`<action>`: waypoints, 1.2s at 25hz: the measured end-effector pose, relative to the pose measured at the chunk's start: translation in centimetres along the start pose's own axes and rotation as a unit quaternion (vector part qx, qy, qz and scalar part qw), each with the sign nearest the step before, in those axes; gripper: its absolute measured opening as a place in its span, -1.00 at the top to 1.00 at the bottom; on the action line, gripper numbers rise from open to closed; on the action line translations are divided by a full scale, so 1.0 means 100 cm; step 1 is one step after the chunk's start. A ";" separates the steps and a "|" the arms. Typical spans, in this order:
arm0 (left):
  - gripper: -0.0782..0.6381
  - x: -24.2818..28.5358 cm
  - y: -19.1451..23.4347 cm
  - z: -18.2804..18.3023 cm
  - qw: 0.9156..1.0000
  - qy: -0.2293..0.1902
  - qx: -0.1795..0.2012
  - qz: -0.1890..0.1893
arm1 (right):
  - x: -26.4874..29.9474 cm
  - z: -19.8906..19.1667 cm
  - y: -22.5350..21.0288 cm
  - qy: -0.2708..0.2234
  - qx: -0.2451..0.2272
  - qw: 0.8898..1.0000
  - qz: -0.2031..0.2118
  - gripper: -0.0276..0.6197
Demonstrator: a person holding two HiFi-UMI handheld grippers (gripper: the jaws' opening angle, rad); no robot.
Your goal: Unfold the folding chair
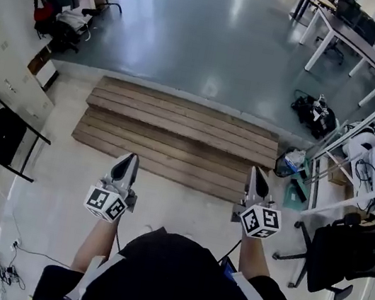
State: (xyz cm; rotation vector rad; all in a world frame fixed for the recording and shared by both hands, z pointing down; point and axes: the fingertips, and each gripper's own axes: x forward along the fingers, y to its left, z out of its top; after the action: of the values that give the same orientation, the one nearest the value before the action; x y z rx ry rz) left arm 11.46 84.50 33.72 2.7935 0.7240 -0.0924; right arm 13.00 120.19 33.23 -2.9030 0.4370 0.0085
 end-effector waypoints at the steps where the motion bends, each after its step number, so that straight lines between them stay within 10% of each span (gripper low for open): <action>1: 0.78 -0.005 0.000 0.001 1.000 -0.003 0.004 0.009 | 0.005 -0.002 0.003 0.003 0.000 1.000 0.014 0.90; 16: 0.78 -0.137 0.006 0.013 0.977 -0.023 0.014 0.210 | 0.061 -0.039 0.092 0.065 0.020 0.977 0.200 0.90; 30: 0.78 -0.254 0.092 0.057 0.947 -0.068 0.036 0.313 | 0.114 -0.052 0.255 0.081 0.007 0.951 0.298 0.90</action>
State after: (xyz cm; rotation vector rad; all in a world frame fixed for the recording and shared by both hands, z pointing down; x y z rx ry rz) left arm -6.28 63.29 33.45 2.9024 -0.2196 -0.1908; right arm 16.31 92.02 32.77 -2.6460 1.3135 -0.1406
